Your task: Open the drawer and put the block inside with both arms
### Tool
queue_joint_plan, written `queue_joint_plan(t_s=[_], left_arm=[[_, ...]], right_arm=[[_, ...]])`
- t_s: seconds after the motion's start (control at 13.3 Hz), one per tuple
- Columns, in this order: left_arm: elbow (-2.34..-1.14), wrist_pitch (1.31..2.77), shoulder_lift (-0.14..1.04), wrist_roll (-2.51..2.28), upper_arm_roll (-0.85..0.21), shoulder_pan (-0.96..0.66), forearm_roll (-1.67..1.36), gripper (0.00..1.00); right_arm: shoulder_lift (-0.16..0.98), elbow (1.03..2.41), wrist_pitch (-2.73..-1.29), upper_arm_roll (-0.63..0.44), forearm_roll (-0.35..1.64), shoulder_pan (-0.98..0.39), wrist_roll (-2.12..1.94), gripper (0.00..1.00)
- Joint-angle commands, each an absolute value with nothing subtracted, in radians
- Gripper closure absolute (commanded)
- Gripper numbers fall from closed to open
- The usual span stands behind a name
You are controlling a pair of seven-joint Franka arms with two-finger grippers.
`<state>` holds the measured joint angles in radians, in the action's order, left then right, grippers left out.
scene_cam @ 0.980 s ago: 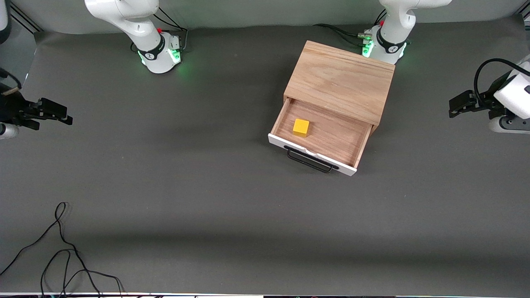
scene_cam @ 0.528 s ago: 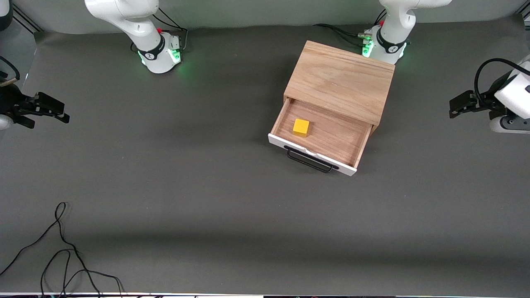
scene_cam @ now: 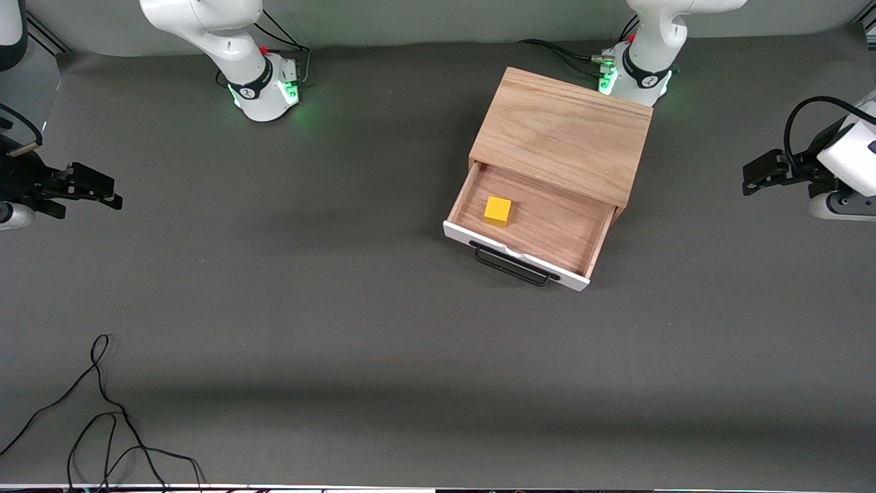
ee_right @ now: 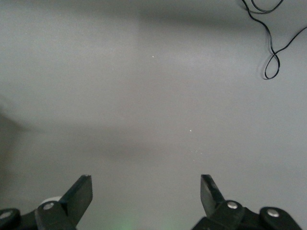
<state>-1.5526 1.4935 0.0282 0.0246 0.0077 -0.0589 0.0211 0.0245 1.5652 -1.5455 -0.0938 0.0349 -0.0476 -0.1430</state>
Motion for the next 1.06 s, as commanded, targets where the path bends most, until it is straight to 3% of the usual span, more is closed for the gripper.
queue_joint_plan(t_s=[0.0, 0.98], left_arm=[[-1.534, 1.483, 0.035, 0.041, 0.018, -0.077, 0.034, 0.00], [-1.529, 1.488, 0.041, 0.054, 0.018, -0.074, 0.038, 0.00]], right_arm=[[0.034, 1.532, -1.508, -0.089, 0.018, -0.066, -0.112, 0.00], [0.032, 1.537, -1.506, -0.090, 0.015, -0.066, -0.109, 0.00]])
